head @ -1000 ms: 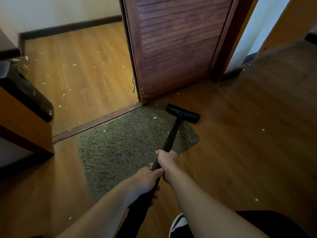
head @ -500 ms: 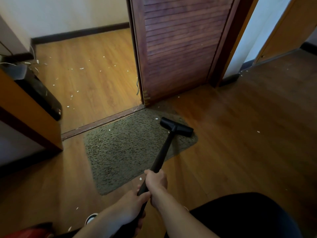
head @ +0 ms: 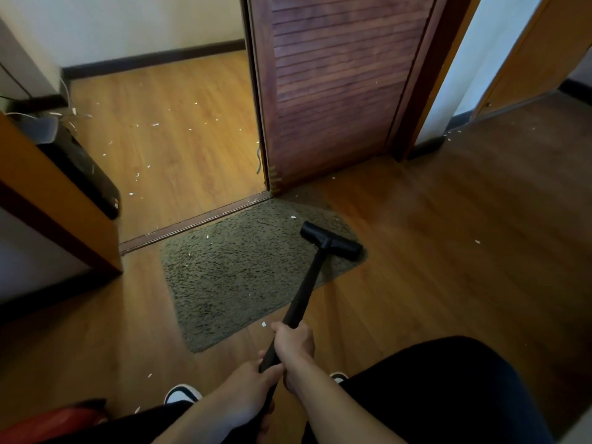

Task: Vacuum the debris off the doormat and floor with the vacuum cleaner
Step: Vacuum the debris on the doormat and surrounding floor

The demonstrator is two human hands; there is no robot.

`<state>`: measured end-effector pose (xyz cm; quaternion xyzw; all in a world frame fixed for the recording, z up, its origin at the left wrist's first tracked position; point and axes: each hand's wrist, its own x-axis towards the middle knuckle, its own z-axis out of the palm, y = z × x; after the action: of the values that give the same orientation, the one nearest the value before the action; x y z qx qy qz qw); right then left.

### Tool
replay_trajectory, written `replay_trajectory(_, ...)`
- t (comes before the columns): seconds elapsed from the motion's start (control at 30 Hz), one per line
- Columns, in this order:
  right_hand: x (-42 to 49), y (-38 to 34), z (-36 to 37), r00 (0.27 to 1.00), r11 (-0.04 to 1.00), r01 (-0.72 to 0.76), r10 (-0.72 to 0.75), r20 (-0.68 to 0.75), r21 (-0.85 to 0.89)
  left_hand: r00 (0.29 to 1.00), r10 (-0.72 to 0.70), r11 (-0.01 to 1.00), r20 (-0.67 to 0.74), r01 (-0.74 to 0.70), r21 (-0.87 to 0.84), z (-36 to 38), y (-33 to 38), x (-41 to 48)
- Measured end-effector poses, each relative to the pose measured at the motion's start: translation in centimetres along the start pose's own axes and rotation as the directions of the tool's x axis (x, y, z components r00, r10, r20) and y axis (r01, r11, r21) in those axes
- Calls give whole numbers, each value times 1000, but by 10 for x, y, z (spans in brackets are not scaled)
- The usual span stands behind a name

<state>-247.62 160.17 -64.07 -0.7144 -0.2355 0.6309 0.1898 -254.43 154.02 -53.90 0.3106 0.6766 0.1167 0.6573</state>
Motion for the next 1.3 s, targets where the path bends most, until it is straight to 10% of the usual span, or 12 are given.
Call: replay_trajectory(1.3,-53,36,-5,994,997,77,-78,78,10,1000,-2,999,3,2,-55,10,-46,-43)
